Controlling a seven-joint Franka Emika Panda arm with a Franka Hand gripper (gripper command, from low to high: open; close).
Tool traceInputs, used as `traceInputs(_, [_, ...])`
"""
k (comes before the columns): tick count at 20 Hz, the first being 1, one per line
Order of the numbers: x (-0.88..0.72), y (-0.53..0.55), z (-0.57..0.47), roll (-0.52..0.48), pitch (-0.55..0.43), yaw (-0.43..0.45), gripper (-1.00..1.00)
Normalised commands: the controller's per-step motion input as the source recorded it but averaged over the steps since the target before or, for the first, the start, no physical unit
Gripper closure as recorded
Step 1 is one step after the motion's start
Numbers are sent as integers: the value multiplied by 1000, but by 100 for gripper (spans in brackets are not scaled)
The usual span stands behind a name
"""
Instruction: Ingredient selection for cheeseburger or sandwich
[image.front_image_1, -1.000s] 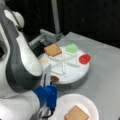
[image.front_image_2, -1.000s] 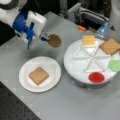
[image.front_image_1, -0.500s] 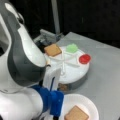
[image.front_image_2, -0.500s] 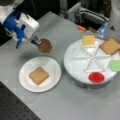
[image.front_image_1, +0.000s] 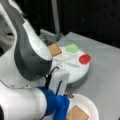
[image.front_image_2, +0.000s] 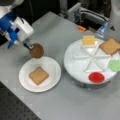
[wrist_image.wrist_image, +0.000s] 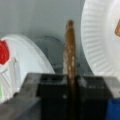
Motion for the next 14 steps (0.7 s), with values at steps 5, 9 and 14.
traceInputs(5, [415,-155,-120,-278,66,8,100])
traceInputs(9, [341,-73,-110,-191,110,35,100])
traceInputs(14, [321,40,-129,-115,99,21,100])
